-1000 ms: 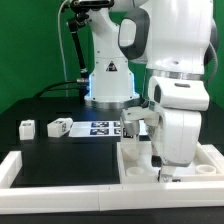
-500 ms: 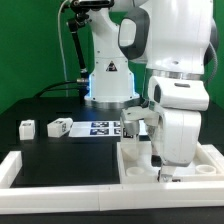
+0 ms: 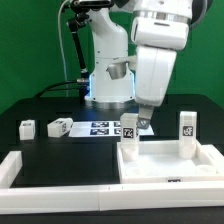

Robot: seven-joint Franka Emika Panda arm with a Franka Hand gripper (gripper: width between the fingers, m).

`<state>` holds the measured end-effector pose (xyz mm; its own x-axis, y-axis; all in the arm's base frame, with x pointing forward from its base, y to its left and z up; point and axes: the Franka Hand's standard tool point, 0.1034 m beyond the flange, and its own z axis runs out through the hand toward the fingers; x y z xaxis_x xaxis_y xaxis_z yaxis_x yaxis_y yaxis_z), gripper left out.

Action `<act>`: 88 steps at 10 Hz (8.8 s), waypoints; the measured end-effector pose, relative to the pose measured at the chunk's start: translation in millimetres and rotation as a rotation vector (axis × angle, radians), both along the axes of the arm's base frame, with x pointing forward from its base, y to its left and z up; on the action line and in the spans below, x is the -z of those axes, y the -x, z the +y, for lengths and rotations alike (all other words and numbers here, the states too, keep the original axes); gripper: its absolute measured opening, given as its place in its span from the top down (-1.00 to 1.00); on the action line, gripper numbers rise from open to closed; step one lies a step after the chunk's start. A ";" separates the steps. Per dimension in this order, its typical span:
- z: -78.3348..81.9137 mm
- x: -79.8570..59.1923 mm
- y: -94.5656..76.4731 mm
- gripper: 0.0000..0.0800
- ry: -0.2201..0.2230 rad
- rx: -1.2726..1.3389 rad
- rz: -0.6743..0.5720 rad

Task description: Assemble square table

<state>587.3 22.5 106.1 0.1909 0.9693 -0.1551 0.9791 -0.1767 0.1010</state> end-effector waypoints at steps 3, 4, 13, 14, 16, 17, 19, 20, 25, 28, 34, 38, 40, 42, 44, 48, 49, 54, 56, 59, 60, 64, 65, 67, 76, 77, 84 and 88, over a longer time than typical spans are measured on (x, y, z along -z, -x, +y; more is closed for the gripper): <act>0.2 3.7 1.8 -0.62 -0.016 0.188 -0.026; -6.0 7.4 8.7 -0.62 -0.031 0.218 -0.042; -93.7 -22.0 65.9 -0.62 -0.103 0.880 -0.082; -96.0 -19.0 69.4 -0.62 -0.118 0.948 -0.090; -119.4 -5.9 100.8 -0.62 -0.148 1.123 -0.074; -133.0 -1.0 117.8 -0.62 -0.155 1.195 -0.067; -153.7 18.5 158.2 -0.62 -0.154 1.457 -0.051; -158.1 24.6 166.0 -0.62 -0.158 1.510 -0.055; -153.1 26.4 168.7 -0.62 -0.146 1.618 -0.026; -170.1 41.5 227.0 -0.62 -0.038 1.656 0.259; -177.5 54.7 242.7 -0.62 0.217 1.663 0.704; -187.8 63.8 240.6 -0.62 0.258 1.670 0.740; -187.6 72.8 254.4 -0.62 0.267 1.695 0.779; -178.3 79.0 268.6 -0.62 0.293 1.690 0.813; -175.6 89.1 279.6 -0.62 0.312 1.685 0.832; -175.0 94.6 283.5 -0.30 0.326 1.682 0.843; -175.0 94.6 283.5 -0.30 0.326 1.682 0.843; -175.0 94.6 283.7 0.29 0.327 1.682 0.844; -175.0 94.6 283.7 0.29 0.327 1.682 0.844; -175.3 74.5 273.8 0.28 0.337 1.637 0.840; -168.7 51.7 258.1 0.28 0.319 1.600 0.807; -150.4 19.9 234.3 0.28 0.195 1.585 0.655; -150.0 19.9 233.2 0.28 0.161 1.589 0.607; -143.2 8.4 209.4 0.28 0.084 1.573 0.450; -86.1 -62.6 98.9 0.28 -0.281 1.426 -0.181; -69.7 -68.4 80.0 0.28 -0.322 1.458 -0.248; 23.7 -73.6 20.2 0.28 -0.666 1.544 -0.561; 72.7 -30.6 19.8 0.28 -0.634 1.472 -0.589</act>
Offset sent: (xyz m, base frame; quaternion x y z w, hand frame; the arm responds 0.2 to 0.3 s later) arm -0.0374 -0.0191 -0.0155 -0.0355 0.0315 0.1408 0.9889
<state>567.6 95.2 136.6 0.8000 -0.1872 0.5700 -0.1767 -0.9815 -0.0742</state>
